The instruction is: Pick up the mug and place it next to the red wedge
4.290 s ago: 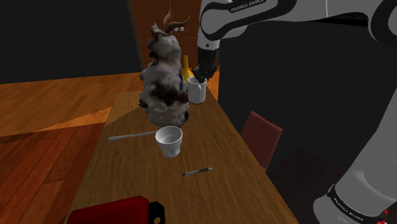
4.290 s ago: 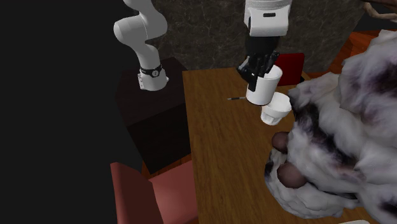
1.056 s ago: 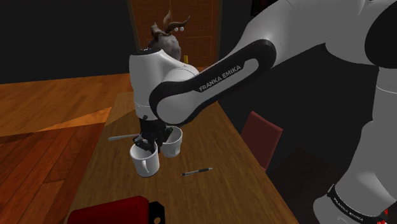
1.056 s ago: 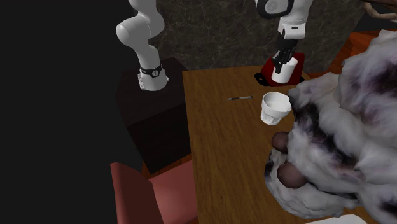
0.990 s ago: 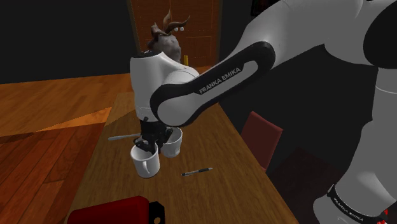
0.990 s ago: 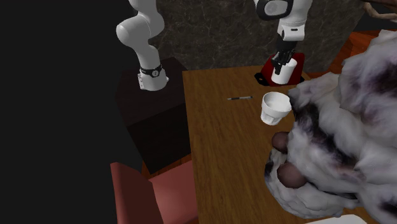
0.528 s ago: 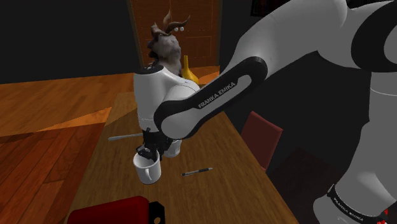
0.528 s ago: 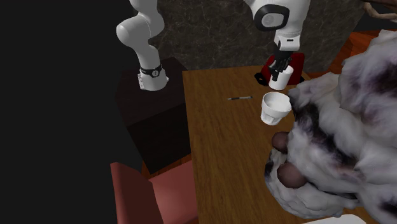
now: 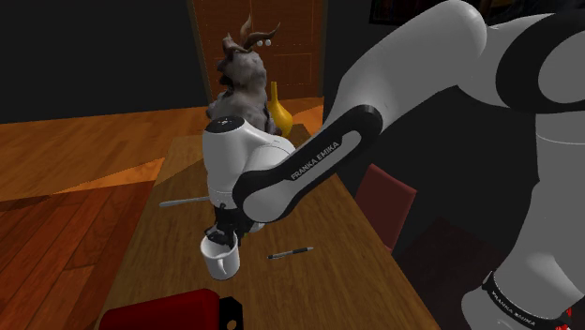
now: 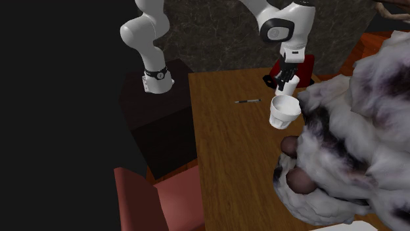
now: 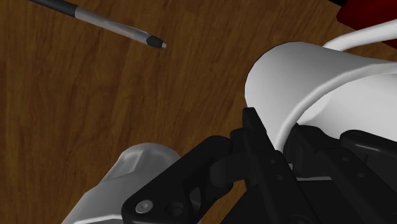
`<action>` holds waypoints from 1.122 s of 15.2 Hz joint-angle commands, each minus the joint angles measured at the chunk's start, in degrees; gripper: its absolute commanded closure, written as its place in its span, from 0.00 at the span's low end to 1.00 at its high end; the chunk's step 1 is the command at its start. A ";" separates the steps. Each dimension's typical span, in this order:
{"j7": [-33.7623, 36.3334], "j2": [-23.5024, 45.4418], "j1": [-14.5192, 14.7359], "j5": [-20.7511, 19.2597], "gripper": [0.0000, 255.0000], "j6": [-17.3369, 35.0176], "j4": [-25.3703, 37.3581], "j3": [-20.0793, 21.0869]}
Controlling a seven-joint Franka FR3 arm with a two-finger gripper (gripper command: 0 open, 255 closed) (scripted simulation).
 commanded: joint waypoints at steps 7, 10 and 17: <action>0.25 0.40 0.15 -0.24 1.00 0.65 -0.23 -0.12; 0.24 0.39 0.15 -0.24 0.00 0.66 -0.24 -0.12; -1.17 -4.52 -0.87 2.02 0.00 -4.51 0.25 1.15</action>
